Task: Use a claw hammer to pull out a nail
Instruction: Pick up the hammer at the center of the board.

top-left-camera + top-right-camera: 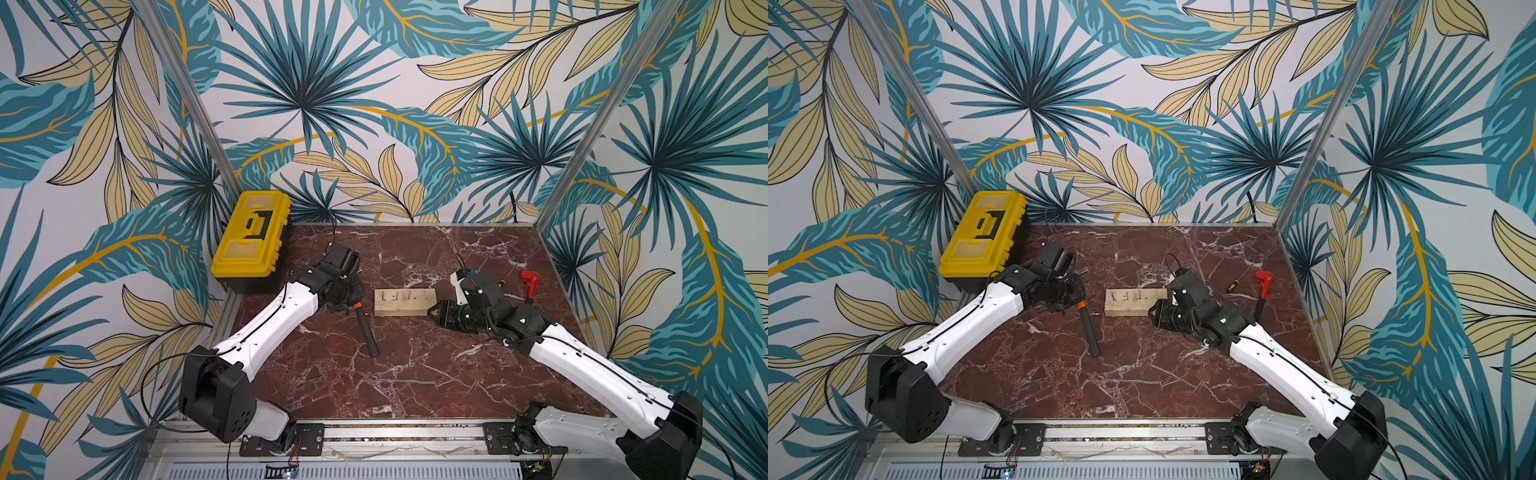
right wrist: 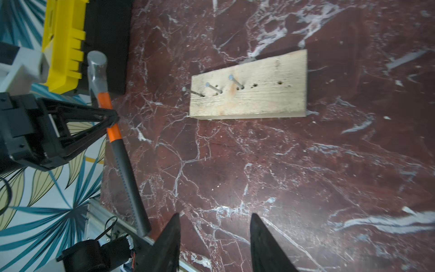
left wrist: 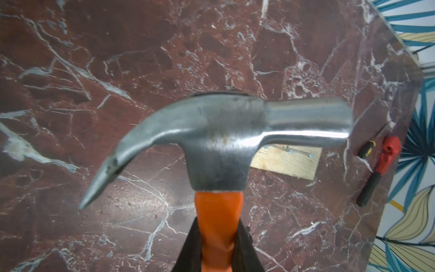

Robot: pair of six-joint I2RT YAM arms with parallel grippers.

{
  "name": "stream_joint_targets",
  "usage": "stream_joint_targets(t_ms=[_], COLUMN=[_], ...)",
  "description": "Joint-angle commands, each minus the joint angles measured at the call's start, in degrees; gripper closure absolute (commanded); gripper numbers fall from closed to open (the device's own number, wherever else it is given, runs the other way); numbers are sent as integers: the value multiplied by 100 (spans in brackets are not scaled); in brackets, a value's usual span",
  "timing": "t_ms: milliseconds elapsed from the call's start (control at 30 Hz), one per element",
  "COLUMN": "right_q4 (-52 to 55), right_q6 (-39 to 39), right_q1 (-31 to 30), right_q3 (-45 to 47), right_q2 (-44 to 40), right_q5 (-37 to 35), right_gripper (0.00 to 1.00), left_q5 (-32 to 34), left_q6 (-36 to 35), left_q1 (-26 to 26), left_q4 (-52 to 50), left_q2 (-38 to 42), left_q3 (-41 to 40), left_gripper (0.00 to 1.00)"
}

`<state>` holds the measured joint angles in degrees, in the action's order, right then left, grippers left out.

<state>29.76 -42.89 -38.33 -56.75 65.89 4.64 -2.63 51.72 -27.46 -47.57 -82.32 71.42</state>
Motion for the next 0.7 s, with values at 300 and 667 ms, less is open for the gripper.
stream_joint_targets(t_ms=[300,667], right_q4=[-2024,-2588], right_q6=[-237,-401], right_q1=[-431,-720], right_q3=[268,285], right_q2=[750,1201], right_q5=[898,1150], right_gripper=[49,49], left_q5=[-204,-200], left_q6=[690,748], left_q1=[-789,-1055], left_q4=[786,1123], left_q2=[400,378], left_q3=[203,224], left_gripper=[100,100])
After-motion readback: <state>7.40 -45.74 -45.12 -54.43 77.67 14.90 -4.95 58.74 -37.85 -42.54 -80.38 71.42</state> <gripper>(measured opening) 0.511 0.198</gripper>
